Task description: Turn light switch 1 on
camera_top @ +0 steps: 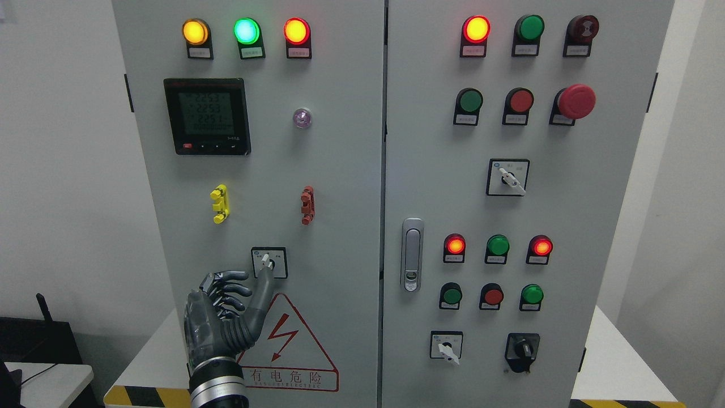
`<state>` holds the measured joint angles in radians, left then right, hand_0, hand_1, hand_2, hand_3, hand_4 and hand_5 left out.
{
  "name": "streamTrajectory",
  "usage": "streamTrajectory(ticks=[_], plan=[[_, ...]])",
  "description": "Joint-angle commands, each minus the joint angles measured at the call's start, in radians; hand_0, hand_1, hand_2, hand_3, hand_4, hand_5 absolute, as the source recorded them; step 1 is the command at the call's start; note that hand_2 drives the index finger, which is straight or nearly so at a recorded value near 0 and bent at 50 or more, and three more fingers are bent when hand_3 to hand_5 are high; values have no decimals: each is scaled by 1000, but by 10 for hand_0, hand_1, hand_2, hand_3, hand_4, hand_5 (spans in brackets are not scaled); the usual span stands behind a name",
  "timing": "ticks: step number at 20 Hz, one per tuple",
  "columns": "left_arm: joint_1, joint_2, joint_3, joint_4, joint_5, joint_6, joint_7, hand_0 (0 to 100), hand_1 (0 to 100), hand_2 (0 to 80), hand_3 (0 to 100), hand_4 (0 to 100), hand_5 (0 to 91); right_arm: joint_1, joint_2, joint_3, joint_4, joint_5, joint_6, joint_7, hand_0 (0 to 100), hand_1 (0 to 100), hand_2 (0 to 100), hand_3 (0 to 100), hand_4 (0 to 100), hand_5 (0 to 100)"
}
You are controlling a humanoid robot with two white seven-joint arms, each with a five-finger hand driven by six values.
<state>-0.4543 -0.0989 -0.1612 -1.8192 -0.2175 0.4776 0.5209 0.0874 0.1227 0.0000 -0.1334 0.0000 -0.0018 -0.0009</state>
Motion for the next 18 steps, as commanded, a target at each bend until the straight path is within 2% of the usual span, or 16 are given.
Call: streamTrajectory(ticks=[1,18], plan=[[-14,-1,-4,4,-3,10,-4,113,592,485,730,817,797,0,0,20,0,-26,0,-1,120,389,0,0,0,0],[-20,-2,-29,31,-22,36,-5,128,586,496,742,830,835,0,0,20,0,-26,0,-1,120,389,0,0,0,0]])
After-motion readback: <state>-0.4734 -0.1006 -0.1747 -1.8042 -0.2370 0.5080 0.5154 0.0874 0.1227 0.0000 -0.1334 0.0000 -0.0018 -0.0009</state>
